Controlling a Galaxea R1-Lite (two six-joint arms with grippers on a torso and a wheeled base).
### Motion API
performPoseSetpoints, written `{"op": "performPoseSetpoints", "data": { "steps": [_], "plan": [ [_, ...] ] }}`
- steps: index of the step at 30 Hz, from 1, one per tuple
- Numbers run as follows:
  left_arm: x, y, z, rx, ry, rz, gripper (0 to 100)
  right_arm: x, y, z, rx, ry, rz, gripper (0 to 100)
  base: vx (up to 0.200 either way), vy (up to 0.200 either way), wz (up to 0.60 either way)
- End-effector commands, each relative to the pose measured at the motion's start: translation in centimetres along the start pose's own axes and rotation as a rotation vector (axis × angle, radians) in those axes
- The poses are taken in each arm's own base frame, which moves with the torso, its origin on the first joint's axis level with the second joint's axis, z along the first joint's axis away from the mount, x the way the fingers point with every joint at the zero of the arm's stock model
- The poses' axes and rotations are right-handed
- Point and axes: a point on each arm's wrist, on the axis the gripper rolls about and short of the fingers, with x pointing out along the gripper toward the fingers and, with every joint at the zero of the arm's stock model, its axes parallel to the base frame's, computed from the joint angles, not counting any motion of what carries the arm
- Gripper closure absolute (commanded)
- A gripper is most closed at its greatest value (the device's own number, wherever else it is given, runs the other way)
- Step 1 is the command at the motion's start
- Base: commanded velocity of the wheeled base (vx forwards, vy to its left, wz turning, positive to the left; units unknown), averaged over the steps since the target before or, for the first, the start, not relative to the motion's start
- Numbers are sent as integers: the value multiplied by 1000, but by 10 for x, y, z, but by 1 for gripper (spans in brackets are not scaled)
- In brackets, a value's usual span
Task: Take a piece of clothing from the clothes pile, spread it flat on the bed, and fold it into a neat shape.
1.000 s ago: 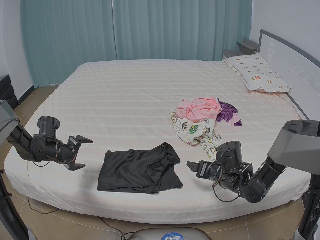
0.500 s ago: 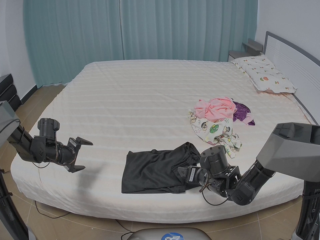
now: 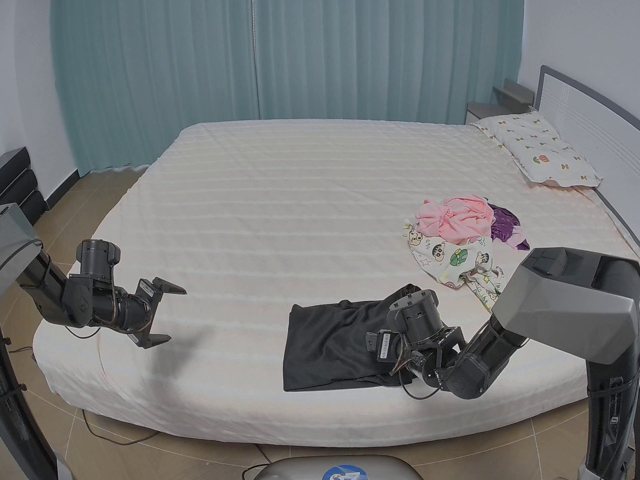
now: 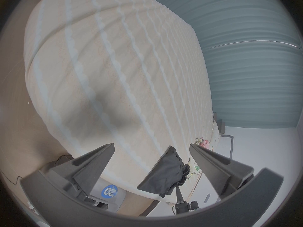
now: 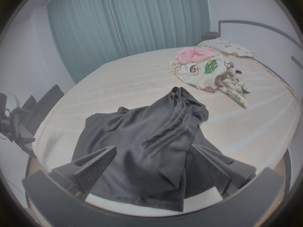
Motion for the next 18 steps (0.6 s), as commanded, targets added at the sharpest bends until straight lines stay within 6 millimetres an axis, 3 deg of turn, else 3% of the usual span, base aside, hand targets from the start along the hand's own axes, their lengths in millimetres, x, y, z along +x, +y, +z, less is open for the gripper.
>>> {"op": "performPoseSetpoints", "data": {
  "steps": [1, 11, 18],
  "plan": [
    [1, 1, 0, 0, 1, 2, 0, 11, -7, -6, -7, 12, -38, 0, 0, 0, 0],
    [1, 1, 0, 2, 2, 2, 0, 9, -34, -5, 11, 37, -99, 0, 0, 0, 0],
    [3, 2, 0, 3, 4, 6, 0, -13, -64, -1, 26, 72, -147, 0, 0, 0, 0]
  ]
}}
